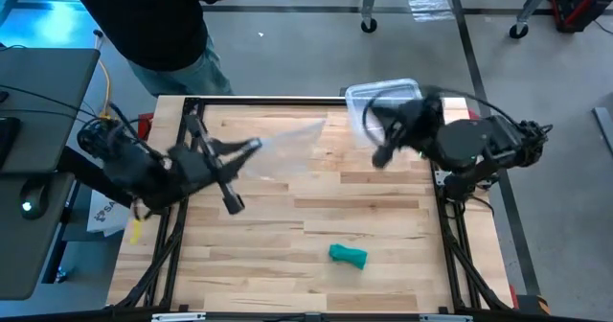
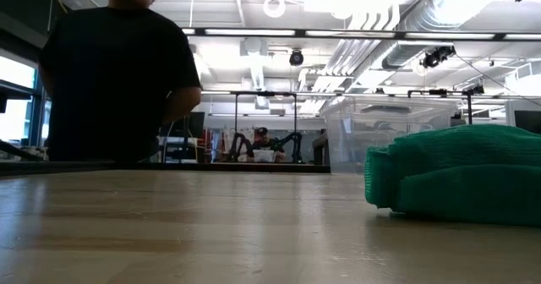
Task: Roll bandage
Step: Open the transparent zip bag
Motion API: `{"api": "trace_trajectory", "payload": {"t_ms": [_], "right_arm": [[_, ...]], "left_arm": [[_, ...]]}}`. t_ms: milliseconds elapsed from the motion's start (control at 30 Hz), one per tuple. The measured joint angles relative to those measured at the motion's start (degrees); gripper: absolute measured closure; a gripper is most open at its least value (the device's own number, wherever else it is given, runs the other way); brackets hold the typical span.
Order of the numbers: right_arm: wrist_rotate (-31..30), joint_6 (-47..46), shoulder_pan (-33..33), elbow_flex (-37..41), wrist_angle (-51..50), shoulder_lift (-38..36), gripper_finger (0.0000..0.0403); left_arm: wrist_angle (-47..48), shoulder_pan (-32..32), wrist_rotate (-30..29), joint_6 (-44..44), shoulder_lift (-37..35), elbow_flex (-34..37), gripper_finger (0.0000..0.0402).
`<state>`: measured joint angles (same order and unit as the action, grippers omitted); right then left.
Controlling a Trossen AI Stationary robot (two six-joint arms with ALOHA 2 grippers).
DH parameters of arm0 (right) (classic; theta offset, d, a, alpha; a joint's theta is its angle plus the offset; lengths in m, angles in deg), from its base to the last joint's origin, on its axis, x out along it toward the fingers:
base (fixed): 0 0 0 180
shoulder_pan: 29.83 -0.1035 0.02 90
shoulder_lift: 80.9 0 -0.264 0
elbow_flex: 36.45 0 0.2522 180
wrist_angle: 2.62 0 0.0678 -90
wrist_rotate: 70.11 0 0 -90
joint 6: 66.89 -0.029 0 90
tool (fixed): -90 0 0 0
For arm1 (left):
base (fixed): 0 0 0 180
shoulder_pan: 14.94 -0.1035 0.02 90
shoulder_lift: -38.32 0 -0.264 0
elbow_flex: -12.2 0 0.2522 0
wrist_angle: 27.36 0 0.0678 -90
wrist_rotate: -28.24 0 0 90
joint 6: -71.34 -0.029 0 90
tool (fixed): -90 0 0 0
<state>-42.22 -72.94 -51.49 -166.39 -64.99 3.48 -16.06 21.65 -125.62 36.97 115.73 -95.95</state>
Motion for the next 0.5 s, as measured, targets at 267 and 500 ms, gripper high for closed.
{"api": "trace_trajectory", "payload": {"t_ms": [267, 500], "right_arm": [[42.6, 4.0, 0.5, 0.0, 7.6, 4.3, 0.0381], [44.0, 5.5, 1.5, 0.0, 15.2, 9.9, 0.0345]], "left_arm": [[20.1, -2.1, 13.1, 18.6, 2.2, 0.0, 0.0385], [20.8, -2.1, 16.9, 19.2, 3.8, 0.0, 0.0385]]}}
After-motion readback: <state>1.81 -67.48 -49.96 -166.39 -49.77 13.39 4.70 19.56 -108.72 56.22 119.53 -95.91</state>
